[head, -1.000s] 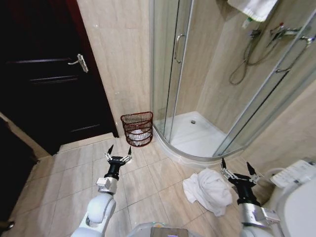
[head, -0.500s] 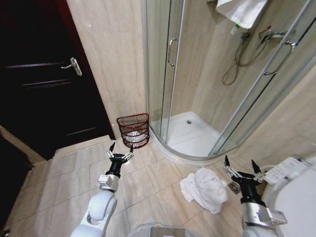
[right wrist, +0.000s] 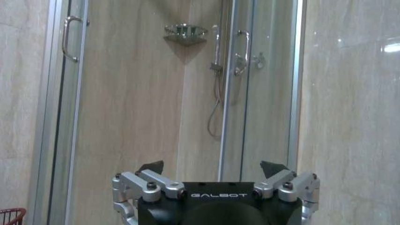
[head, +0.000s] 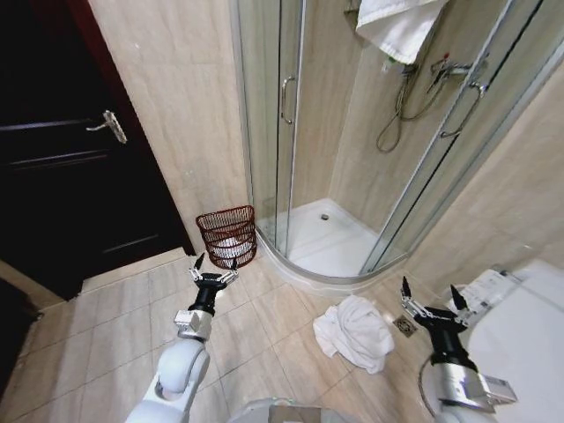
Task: Discard the used towel into the hamper.
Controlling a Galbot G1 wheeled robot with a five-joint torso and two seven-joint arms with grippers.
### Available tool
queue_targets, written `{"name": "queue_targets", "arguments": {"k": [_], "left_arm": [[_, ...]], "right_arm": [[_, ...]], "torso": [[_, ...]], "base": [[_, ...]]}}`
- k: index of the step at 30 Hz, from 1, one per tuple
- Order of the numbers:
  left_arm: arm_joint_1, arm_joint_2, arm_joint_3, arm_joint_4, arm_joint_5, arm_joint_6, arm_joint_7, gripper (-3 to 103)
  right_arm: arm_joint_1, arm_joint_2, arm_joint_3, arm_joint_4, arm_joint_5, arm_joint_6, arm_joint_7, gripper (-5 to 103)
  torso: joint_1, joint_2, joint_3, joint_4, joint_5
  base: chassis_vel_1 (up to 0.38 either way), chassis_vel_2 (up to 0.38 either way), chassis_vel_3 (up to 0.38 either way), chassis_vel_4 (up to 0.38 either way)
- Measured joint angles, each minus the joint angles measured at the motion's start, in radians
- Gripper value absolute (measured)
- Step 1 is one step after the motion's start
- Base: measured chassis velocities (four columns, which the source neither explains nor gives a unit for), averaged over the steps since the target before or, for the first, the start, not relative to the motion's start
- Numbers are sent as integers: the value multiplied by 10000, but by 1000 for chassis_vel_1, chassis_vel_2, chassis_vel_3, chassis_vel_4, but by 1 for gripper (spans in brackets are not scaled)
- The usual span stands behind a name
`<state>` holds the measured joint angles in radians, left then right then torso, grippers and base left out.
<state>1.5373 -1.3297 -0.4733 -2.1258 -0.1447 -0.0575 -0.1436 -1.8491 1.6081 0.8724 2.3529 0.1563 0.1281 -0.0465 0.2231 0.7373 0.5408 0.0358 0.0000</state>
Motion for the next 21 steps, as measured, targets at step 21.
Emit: {"name": "queue_targets", "arguments": {"k": [21], "left_arm": [[-154, 41, 79, -481, -322, 496, -167, 100]], "right_arm": [[346, 0, -5, 142, -440, -248, -27, 100]], "torso": [[386, 893, 507, -1, 0]], "base": [[0, 0, 0, 0]]}}
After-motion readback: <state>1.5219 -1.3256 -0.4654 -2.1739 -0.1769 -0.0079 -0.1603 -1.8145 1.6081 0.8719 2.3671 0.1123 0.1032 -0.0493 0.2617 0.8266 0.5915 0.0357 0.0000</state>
